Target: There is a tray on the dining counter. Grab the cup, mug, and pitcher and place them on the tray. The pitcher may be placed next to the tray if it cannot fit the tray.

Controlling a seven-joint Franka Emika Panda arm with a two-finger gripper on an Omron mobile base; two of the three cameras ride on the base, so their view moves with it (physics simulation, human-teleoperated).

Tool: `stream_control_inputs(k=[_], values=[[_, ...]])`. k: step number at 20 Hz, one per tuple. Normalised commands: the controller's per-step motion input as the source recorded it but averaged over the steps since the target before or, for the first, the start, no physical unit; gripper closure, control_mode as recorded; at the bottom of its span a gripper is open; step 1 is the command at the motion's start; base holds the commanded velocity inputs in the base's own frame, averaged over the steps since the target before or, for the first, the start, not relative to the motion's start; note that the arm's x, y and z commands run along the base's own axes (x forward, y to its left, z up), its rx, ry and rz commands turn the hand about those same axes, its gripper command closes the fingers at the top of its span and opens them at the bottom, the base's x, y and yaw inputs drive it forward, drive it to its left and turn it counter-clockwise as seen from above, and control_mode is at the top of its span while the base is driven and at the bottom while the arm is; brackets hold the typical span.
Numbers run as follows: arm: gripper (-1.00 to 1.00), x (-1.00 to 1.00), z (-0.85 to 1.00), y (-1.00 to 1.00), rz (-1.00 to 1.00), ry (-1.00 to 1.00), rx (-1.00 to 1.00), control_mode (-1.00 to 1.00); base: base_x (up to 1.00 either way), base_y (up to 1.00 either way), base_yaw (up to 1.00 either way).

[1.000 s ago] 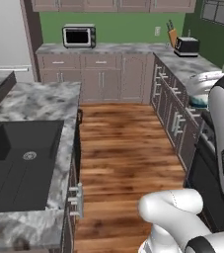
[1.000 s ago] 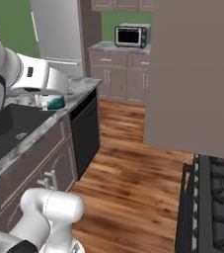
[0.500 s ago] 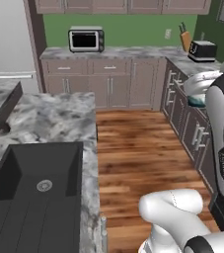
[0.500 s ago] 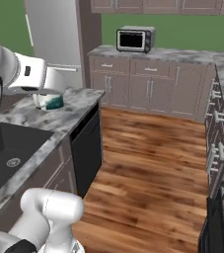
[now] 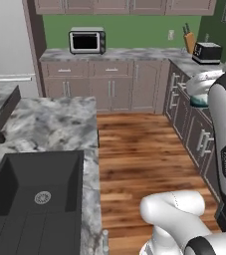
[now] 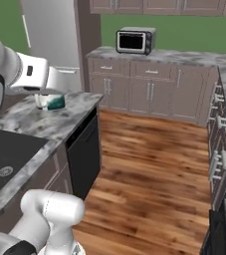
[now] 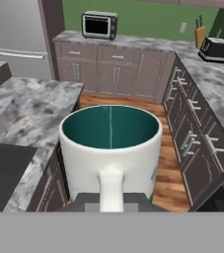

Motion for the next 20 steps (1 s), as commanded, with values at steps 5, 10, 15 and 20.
stream_control_inputs(k=[5,10,15,20], values=[[1.0,0.0,0.0,0.0,0.0,0.0,0.0,1.0,0.88,-0.59,-0.02],[1.0,0.0,0.0,0.0,0.0,0.0,0.0,1.0,0.12,-0.7,-0.08],[1.0,0.0,0.0,0.0,0.0,0.0,0.0,1.0,0.06,-0.29,-0.24],[1.0,0.0,0.0,0.0,0.0,0.0,0.0,1.0,0.6,-0.06,-0.16]])
